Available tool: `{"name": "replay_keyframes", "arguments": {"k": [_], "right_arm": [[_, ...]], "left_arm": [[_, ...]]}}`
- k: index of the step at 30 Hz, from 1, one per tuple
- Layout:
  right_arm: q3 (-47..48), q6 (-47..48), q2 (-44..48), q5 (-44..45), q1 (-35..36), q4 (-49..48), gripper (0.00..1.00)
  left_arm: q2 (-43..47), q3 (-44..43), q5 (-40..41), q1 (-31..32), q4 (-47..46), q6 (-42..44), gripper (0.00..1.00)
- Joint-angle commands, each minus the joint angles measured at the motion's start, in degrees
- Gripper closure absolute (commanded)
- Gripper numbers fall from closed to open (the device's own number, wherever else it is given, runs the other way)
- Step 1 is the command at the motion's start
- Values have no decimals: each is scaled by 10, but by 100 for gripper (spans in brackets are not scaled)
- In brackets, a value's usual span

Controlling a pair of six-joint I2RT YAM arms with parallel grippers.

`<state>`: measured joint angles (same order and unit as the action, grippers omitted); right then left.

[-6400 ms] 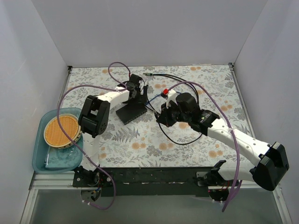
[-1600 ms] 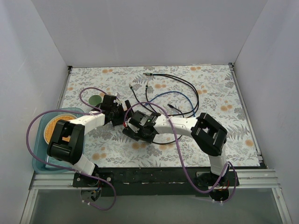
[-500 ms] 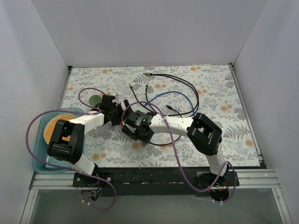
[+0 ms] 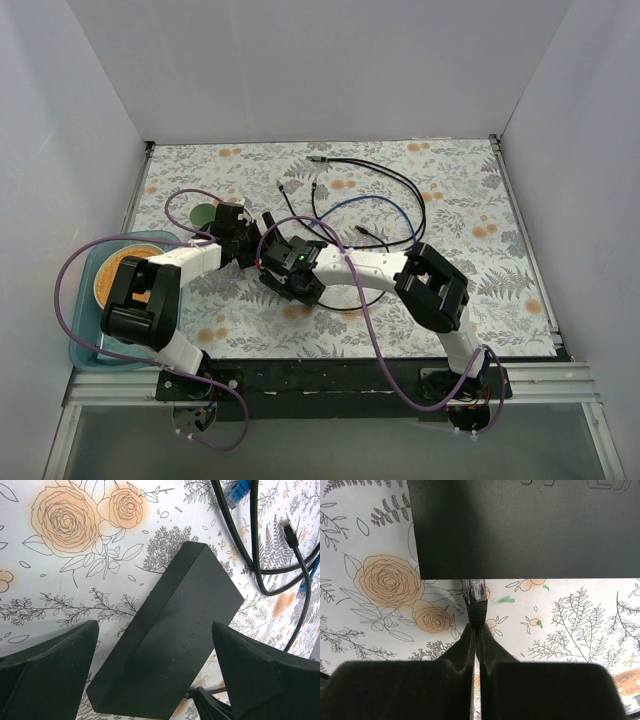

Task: Insert the plug into the switch port

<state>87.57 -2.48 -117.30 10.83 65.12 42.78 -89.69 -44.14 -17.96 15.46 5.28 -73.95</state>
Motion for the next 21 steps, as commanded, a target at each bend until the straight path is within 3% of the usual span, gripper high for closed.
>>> {"name": "replay_keyframes", "arguments": {"k": [1, 11, 21], "right_arm": [[23, 5, -28, 9, 4, -18, 99], [16, -2, -35, 2, 12, -40, 99], [30, -31, -25, 50, 13, -42, 99]], "left_arm": [[29, 9, -74, 18, -1, -15, 2], [36, 12, -81, 17, -8, -22, 2], [43, 21, -82, 17, -7, -20, 2]]}}
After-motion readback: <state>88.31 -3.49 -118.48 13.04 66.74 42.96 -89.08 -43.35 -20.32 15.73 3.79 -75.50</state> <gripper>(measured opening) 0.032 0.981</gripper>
